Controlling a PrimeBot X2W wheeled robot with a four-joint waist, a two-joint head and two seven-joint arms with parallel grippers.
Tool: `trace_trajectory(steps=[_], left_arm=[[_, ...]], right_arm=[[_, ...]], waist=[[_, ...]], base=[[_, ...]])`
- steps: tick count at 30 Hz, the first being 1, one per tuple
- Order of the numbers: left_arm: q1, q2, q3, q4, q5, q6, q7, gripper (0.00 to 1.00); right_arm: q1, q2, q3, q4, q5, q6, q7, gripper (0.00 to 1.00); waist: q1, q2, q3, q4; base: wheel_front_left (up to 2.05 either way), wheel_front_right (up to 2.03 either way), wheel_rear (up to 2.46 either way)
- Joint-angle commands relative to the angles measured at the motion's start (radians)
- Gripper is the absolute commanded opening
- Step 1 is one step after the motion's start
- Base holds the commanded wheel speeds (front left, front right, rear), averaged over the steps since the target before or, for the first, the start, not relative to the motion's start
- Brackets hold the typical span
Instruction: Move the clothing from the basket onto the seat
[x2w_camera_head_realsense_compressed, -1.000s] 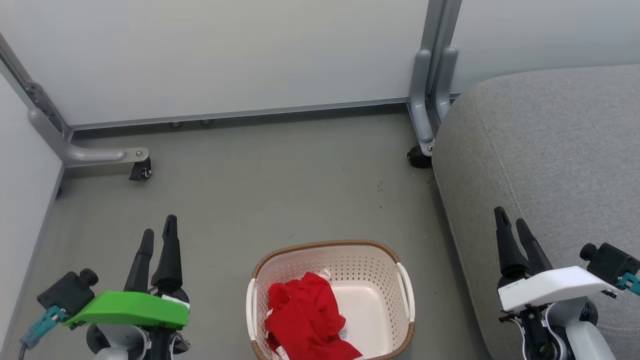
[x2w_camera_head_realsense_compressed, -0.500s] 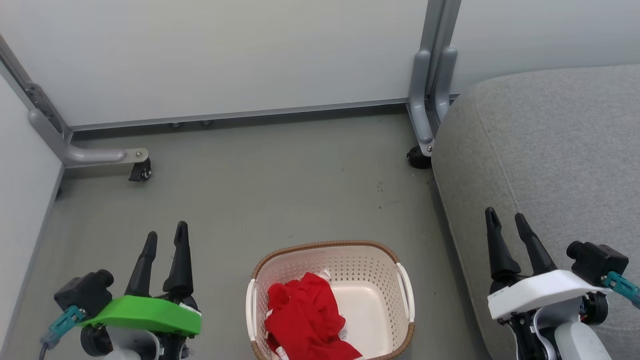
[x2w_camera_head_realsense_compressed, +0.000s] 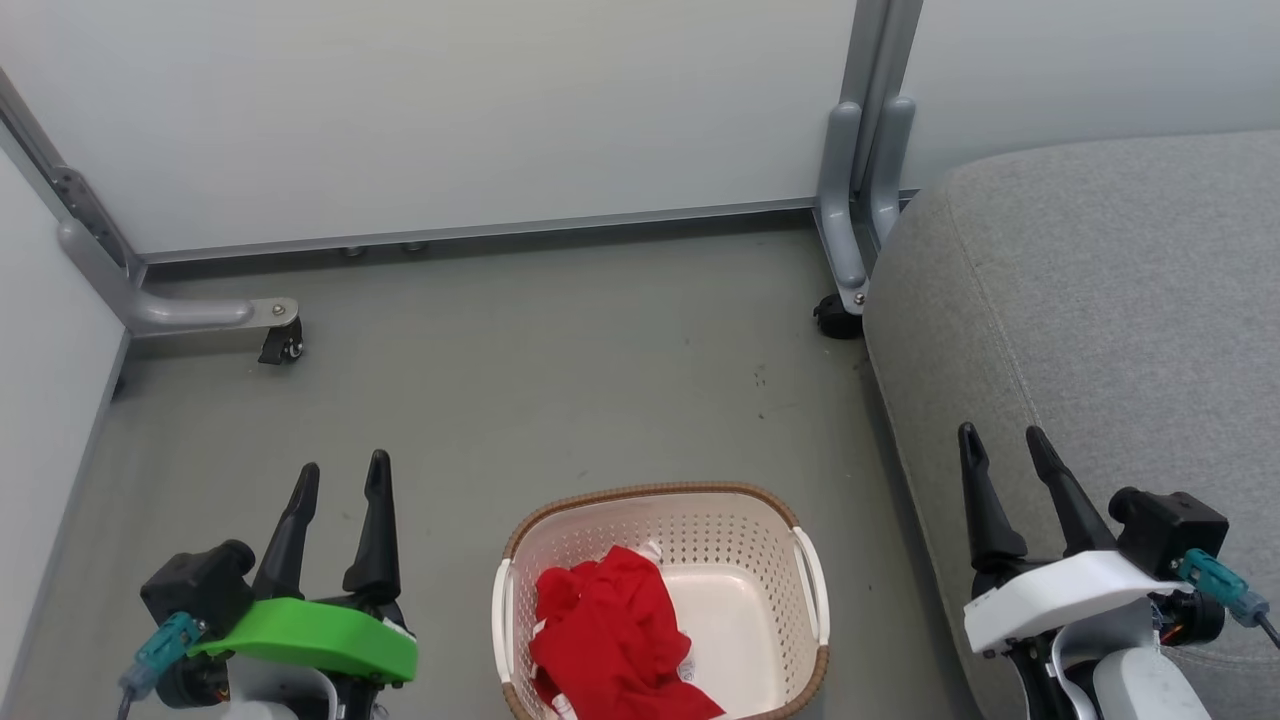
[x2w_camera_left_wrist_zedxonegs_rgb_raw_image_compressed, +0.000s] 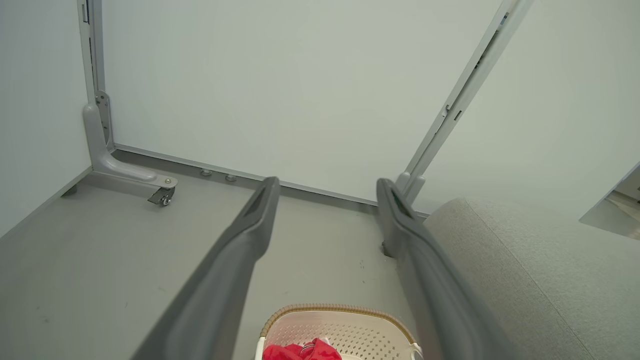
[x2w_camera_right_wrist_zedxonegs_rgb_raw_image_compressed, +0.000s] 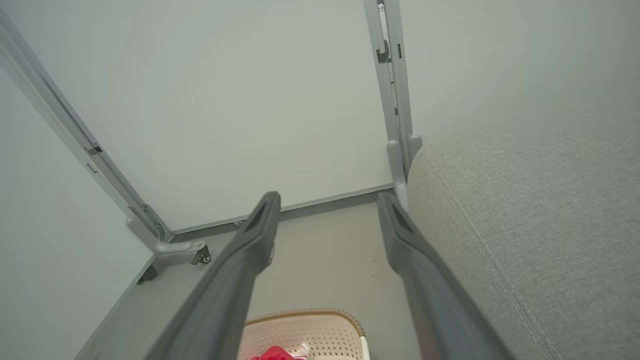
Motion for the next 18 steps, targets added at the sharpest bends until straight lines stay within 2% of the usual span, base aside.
trace_trajectory(steps=[1, 18], left_arm=[[0.006, -0.001, -0.001, -0.003, 0.029, -0.004, -0.010, 1.00], [0.012, -0.002, -0.020, 0.032, 0.182, -0.004, -0.048, 1.00]], right_arm=[[0.001, -0.004, 0.002, -0.003, -0.031, 0.000, -0.012, 1.00], [0.007, 0.002, -0.003, 0.041, -0.183, 0.000, -0.050, 1.00]], waist=[[0.0000, 0.0000, 0.000, 0.000], [0.0000, 0.0000, 0.001, 0.000]], base=[[0.00, 0.00, 0.00], [0.00, 0.00, 0.00]])
